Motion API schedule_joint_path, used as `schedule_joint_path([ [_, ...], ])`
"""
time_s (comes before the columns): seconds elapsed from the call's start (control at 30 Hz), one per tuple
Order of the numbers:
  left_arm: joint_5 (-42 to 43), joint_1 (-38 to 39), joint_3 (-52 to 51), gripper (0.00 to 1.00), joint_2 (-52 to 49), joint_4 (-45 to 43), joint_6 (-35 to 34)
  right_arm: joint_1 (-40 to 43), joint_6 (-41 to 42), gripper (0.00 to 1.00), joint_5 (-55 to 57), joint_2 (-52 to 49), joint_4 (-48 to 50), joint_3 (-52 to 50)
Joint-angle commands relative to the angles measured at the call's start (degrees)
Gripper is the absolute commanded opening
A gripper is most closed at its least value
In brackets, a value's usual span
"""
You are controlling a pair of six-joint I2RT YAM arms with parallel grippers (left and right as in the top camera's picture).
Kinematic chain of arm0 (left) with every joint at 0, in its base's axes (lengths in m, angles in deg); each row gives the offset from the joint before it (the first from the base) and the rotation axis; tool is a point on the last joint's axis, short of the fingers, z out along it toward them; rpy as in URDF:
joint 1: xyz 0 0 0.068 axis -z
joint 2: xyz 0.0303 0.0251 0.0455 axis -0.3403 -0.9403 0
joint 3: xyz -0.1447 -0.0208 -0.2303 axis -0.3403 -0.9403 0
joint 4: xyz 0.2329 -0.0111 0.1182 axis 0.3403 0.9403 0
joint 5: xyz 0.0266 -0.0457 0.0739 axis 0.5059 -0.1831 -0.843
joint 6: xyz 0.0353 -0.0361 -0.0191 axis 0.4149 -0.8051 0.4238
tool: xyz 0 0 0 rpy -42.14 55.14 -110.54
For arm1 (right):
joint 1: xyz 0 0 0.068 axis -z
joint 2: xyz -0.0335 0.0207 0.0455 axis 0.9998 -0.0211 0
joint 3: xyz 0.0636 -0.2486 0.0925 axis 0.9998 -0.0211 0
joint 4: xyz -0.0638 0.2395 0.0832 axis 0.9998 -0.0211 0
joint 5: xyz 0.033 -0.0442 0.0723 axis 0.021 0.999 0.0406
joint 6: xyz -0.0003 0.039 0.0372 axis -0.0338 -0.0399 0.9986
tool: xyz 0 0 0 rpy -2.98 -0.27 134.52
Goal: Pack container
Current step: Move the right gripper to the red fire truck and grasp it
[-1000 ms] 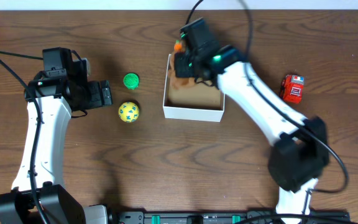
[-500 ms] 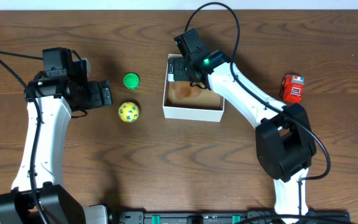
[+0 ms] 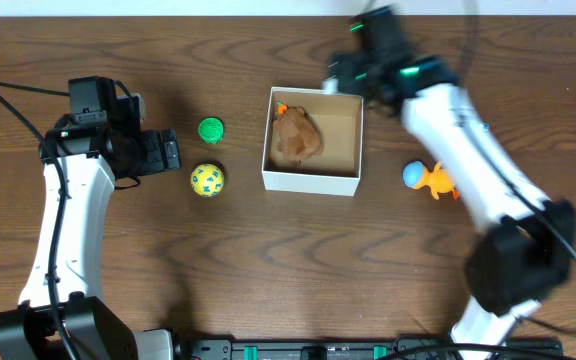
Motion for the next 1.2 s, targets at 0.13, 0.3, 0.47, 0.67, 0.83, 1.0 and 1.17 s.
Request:
schedule_joint_path([
  [0.13,-0.3,-0.2,0.9,0.98,-0.1,0.1,0.3,16.6,-4.2,0.78,5.7,5.8,-12.2,0.4],
  [0.3,-0.3,-0.2,0.9,0.98,-0.1,0.1,0.3,23.5,-5.0,0.81,5.2,3.9,-12.9,-5.0],
  [0.47,-0.3,-0.2,0.9,0.98,-0.1,0.1,0.3,25.6,-5.0,0.82,4.4,2.3,-5.4,-14.9],
  [0.67,-0.3,-0.2,0.9,0.98,-0.1,0.1,0.3,26.4,-4.9,0.82,7.2,0.9,4.5,-23.7],
  [0.83,-0.3,-0.2,0.9,0.98,-0.1,0.1,0.3,28.0,-5.0,0.83,9.5,0.2,9.8,-27.9],
  [1.0,-0.3,-0.2,0.9,0.98,-0.1,0.1,0.3,28.6,-5.0,0.84,6.0,-0.1,12.5,-31.0],
  [1.17,-0.3,-0.2,0.9,0.98,-0.1,0.1,0.3,28.5,-5.0,0.87,2.7,-1.2,15.3,-33.0],
])
